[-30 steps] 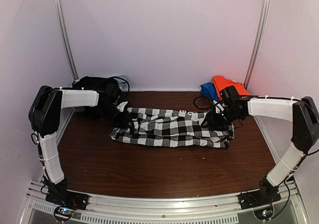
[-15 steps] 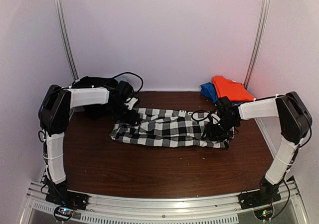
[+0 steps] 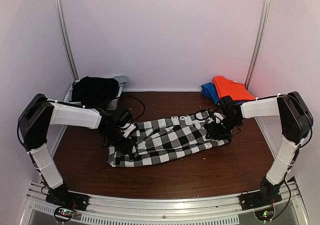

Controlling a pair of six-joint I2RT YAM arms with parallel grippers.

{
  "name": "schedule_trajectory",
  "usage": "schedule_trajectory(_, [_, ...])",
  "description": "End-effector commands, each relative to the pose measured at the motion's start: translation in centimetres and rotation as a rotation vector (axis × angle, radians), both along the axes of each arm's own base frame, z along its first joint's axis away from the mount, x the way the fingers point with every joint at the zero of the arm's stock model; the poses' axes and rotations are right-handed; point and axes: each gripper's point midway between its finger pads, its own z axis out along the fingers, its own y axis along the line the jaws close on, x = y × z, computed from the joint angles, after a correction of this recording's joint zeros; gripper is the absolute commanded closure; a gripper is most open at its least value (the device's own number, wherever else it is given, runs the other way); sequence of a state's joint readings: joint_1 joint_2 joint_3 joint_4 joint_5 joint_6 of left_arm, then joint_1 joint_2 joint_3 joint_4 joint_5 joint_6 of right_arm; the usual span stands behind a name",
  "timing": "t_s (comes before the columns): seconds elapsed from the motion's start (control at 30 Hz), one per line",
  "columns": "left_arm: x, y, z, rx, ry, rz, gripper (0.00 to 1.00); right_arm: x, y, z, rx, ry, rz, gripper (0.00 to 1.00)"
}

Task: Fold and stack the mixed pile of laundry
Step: Rotate the rectangle-folded shirt at the center of the board.

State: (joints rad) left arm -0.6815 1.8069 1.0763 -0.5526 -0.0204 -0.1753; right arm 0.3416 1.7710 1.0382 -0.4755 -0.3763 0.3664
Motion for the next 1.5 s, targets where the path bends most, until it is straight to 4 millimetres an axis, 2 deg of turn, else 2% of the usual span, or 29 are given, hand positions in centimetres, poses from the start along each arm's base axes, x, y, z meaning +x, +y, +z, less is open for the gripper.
schedule_trajectory(0.0, [-9.3, 1.3, -1.1, 0.038, 0.17, -0.035, 0.29, 2.4, -1.1, -0.8, -0.087, -0.033, 0.013, 0.52])
schedule_trajectory(0.07, [-11.3, -1.0, 0.6, -0.039, 0.155, -0.053, 0.18, 4.4, 0.6, 0.1, -0.042, -0.072, 0.053, 0.53])
schedule_trajectory(0.13, [-11.4, -2.9, 3.4, -0.182, 0.132, -0.032, 0.04, 6.2, 2.0, 1.6, -0.017, -0.106, 0.091, 0.53])
schedule_trajectory(0.2, [-9.8, -4.1, 7.0, -0.275, 0.036, -0.013, 0.02, 8.0, 3.6, 4.7, 0.022, -0.18, 0.139, 0.54])
schedule_trajectory(0.3, [-5.8, -4.0, 12.0, -0.314, -0.14, 0.063, 0.02, 8.8, 4.5, 8.8, 0.063, -0.261, 0.165, 0.54])
schedule_trajectory(0.37, [-3.3, -3.6, 13.9, -0.344, -0.199, 0.118, 0.02, 8.6, 4.4, 10.8, 0.073, -0.292, 0.166, 0.53])
schedule_trajectory(0.43, [-1.1, -3.3, 14.5, -0.361, -0.227, 0.16, 0.02, 8.0, 4.2, 12.1, 0.079, -0.303, 0.163, 0.53])
schedule_trajectory(0.5, [0.9, -2.8, 14.1, -0.354, -0.216, 0.184, 0.02, 6.8, 4.1, 12.6, 0.104, -0.28, 0.142, 0.53])
schedule_trajectory(0.6, [3.6, -2.3, 12.4, -0.303, -0.18, 0.191, 0.03, 4.6, 4.9, 11.8, 0.163, -0.218, 0.126, 0.54])
schedule_trajectory(0.67, [5.1, -2.6, 11.4, -0.273, -0.167, 0.172, 0.12, 3.2, 5.5, 10.8, 0.177, -0.193, 0.12, 0.54])
schedule_trajectory(0.73, [6.0, -3.1, 10.0, -0.233, -0.137, 0.141, 0.25, 2.0, 6.1, 9.6, 0.184, -0.161, 0.117, 0.54])
schedule_trajectory(0.77, [6.2, -3.3, 8.6, -0.207, -0.106, 0.125, 0.3, 1.6, 6.4, 9.0, 0.188, -0.148, 0.112, 0.54])
schedule_trajectory(0.87, [6.4, -3.1, 6.2, -0.155, -0.064, 0.122, 0.36, 0.4, 7.4, 7.2, 0.187, -0.102, 0.113, 0.54])
schedule_trajectory(0.97, [5.7, -2.7, 4.1, -0.124, -0.02, 0.121, 0.36, 0.0, 7.8, 5.5, 0.165, -0.072, 0.114, 0.54])
schedule_trajectory(1.03, [4.7, -2.6, 2.8, -0.12, 0.026, 0.111, 0.41, 0.1, 7.8, 4.4, 0.15, -0.054, 0.109, 0.54])
schedule_trajectory(1.2, [1.2, -1.4, 0.6, -0.126, 0.119, 0.104, 0.72, 1.6, 7.3, 1.4, 0.064, -0.029, 0.119, 0.55])
schedule_trajectory(1.27, [-0.4, -1.0, 0.3, -0.147, 0.147, 0.112, 0.8, 2.7, 7.5, 0.4, 0.045, -0.026, 0.133, 0.55])
schedule_trajectory(1.37, [-3.2, -1.2, -0.1, -0.192, 0.194, 0.115, 0.91, 5.3, 7.9, -0.6, 0.003, -0.068, 0.164, 0.56])
schedule_trajectory(1.43, [-4.8, -1.7, -0.2, -0.197, 0.214, 0.121, 0.99, 7.1, 8.3, -2.2, -0.044, -0.063, 0.192, 0.56])
schedule_trajectory(1.47, [-5.6, -1.9, -0.3, -0.198, 0.226, 0.125, 1.0, 8.8, 9.0, -1.7, -0.048, -0.092, 0.21, 0.56])
